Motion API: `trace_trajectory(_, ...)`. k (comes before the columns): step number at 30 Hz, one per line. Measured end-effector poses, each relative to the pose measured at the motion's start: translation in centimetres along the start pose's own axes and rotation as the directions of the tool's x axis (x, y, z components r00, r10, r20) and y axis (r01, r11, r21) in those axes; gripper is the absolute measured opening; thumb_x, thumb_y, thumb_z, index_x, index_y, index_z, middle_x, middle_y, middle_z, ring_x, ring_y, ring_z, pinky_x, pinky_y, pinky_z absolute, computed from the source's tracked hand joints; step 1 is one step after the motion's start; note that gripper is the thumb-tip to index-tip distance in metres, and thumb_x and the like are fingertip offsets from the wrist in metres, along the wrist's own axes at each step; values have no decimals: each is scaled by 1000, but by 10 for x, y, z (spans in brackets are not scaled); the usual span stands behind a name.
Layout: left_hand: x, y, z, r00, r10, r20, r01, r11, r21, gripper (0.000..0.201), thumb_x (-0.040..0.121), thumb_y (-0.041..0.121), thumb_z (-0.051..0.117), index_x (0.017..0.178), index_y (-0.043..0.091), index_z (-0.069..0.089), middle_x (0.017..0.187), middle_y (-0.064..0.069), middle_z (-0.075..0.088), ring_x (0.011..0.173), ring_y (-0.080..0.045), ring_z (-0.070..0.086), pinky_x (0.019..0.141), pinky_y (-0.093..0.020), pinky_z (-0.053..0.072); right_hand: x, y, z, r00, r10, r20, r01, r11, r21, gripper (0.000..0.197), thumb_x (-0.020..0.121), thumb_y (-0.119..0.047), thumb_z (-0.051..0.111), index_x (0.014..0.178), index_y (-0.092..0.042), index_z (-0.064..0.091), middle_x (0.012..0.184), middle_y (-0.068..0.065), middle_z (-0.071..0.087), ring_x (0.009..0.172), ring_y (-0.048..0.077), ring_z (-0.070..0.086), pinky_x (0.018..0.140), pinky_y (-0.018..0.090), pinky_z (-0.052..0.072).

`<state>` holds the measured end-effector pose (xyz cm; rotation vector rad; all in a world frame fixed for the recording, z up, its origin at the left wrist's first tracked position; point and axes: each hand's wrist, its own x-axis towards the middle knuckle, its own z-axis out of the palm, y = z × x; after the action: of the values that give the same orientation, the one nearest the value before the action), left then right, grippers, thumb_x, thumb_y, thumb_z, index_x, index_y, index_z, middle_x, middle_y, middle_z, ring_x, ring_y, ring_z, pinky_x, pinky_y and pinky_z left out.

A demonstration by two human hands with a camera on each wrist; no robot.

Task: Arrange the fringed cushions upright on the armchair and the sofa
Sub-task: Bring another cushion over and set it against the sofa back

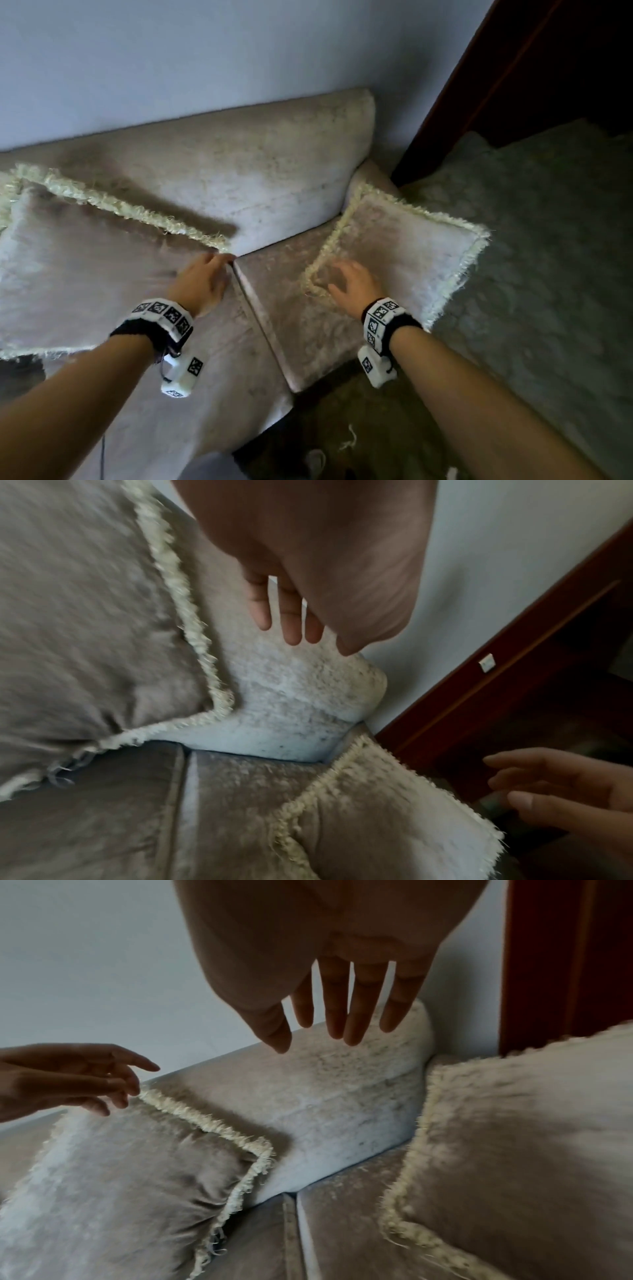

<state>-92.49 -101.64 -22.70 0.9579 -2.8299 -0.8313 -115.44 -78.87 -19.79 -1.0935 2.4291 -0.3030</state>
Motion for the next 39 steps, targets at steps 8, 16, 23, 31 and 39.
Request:
trace_trajectory(8, 83, 121, 82, 981, 116, 156, -116, 993, -5, 47, 95, 31, 54, 140, 27, 40, 119, -7, 49, 100, -25, 58, 81, -40, 52, -17, 176, -42, 959, 278, -56, -277, 961, 21, 47, 91, -36, 55, 135, -28, 44, 134, 2, 52, 118, 25, 53, 98, 43, 46)
trace_trajectory(16, 200, 168, 174, 885, 78, 460, -77, 997, -21, 68, 88, 31, 66, 145, 35, 30, 127, -8, 43, 107, -24, 56, 88, -40, 49, 1, 308, -36, 840, 542, 26, -537, 824, 181, 62, 90, -30, 63, 143, -33, 31, 143, 9, 42, 120, 31, 54, 91, 40, 51)
trace_trajectory(23, 331, 166, 268, 850, 46, 525, -124, 986, 115, 86, 82, 34, 72, 150, 35, 19, 138, -17, 37, 120, -36, 48, 94, -45, 44, 96, 392, 3, 794, 594, 128, -606, 761, 230, 96, 82, -35, 73, 144, -56, 2, 161, 8, 2, 143, 41, 20, 104, 51, 40)
trace_trajectory(31, 425, 141, 357, 823, 41, 567, -165, 972, 170, 134, 59, 43, 89, 148, 46, -11, 159, -16, 4, 144, -38, 17, 109, -53, 31, 174, 440, 62, 793, 610, 7, -573, 741, 350, 140, 51, -48, 90, 128, -69, -25, 154, 9, -33, 143, 48, -6, 106, 64, 29)
trace_trajectory(39, 457, 118, 409, 832, 178, 526, -259, 962, 83, 151, 47, 55, 89, 152, 19, -13, 154, -21, 23, 136, -43, 31, 105, -56, 36, 185, 446, 114, 768, 588, -254, -477, 789, 388, 142, 56, -29, 92, 130, -68, -21, 155, 22, -21, 142, 49, 1, 108, 55, 30)
